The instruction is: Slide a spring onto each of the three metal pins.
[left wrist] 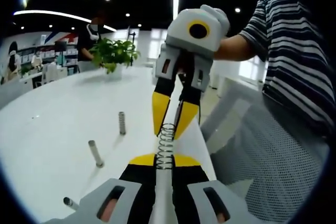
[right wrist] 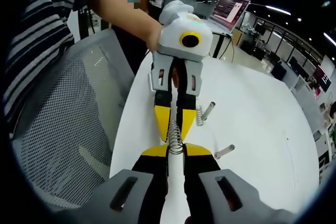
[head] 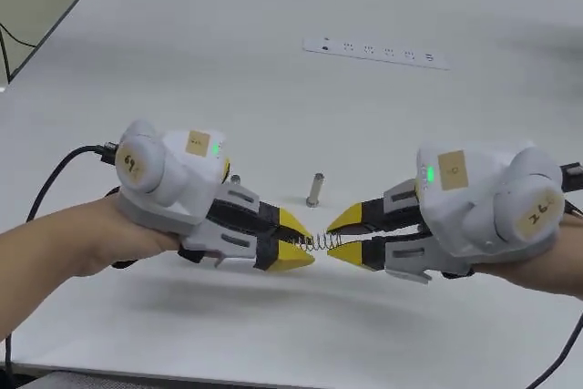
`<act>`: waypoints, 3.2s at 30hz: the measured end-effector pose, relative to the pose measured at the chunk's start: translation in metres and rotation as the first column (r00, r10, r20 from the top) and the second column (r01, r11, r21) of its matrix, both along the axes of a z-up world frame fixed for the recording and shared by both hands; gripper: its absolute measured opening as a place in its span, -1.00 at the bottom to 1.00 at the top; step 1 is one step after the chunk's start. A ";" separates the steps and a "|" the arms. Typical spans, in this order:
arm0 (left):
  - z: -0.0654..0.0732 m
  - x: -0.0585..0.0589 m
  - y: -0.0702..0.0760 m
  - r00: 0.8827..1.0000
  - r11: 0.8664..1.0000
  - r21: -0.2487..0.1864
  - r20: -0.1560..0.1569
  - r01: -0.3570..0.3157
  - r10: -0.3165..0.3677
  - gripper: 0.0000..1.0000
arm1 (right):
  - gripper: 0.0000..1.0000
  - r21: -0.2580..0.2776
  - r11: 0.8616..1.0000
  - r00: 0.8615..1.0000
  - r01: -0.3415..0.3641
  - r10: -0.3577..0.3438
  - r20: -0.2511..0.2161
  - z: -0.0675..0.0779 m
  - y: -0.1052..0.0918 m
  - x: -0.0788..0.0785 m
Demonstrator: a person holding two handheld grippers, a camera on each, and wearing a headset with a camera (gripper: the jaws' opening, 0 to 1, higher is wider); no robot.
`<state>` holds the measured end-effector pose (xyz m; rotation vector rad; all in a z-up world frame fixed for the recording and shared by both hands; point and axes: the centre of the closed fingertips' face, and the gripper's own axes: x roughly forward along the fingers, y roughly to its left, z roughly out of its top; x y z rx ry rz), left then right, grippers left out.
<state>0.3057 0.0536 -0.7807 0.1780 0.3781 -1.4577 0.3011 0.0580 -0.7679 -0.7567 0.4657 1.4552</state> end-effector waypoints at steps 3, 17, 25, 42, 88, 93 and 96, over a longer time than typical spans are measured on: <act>0.000 0.000 0.000 1.000 1.000 0.002 0.006 0.001 -0.002 -0.95 | -0.87 0.012 1.000 1.000 -0.001 0.001 -0.010 0.002 0.001 -0.001; 0.004 0.002 -0.005 1.000 1.000 -0.003 0.016 -0.014 0.014 -0.95 | -0.87 0.171 0.985 0.999 0.021 -0.013 -0.048 0.027 0.030 -0.002; 0.003 0.002 -0.008 1.000 1.000 0.002 0.023 -0.004 0.003 -0.95 | -0.87 0.192 0.981 1.000 0.015 -0.010 -0.025 0.028 0.038 -0.002; 0.007 0.001 -0.007 1.000 1.000 0.003 0.004 -0.016 0.016 -0.92 | -0.87 0.215 0.976 0.999 0.037 -0.032 -0.029 0.033 0.039 -0.003; 0.010 -0.002 0.030 0.992 0.993 -0.003 -0.044 -0.115 0.114 -0.10 | -0.87 0.153 0.987 0.998 0.052 -0.057 0.032 0.030 0.030 0.015; 0.015 0.000 0.037 0.989 0.990 -0.018 -0.039 -0.142 0.141 0.04 | -0.87 0.146 0.988 0.997 0.058 -0.065 0.039 0.029 0.028 0.017; 0.019 0.002 0.041 0.987 0.987 -0.034 -0.036 -0.159 0.158 0.08 | -0.87 0.143 0.988 0.997 0.057 -0.064 0.040 0.027 0.028 0.017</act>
